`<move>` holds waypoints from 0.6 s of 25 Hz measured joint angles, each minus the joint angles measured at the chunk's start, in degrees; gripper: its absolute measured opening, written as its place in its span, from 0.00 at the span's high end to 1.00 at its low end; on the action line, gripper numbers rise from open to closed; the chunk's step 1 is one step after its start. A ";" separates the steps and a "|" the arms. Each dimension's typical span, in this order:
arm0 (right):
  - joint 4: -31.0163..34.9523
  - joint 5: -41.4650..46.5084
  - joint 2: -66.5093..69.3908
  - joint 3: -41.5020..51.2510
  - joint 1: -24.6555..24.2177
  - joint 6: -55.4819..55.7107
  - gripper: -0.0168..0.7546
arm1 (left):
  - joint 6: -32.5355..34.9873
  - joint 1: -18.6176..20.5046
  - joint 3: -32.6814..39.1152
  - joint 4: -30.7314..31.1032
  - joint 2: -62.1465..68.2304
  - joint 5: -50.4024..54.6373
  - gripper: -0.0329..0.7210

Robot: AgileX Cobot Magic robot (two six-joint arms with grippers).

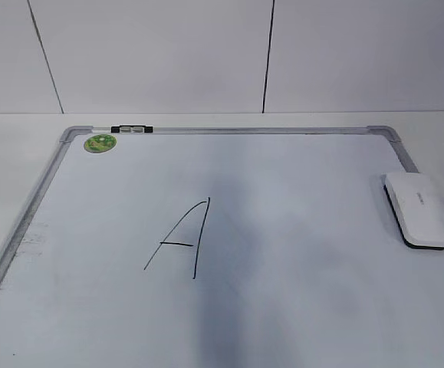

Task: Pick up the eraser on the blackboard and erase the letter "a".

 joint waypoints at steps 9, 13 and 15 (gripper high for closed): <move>0.00 0.13 -10.75 6.36 0.00 -3.57 0.21 | -0.09 -3.00 13.19 2.52 -12.39 0.12 0.49; 0.00 0.13 -13.53 9.38 0.00 -5.56 0.22 | -0.09 -3.11 18.96 2.80 -17.36 0.21 0.49; 0.00 0.13 -14.88 11.53 0.00 -6.77 0.22 | -0.09 -3.11 21.79 2.80 -19.54 0.21 0.49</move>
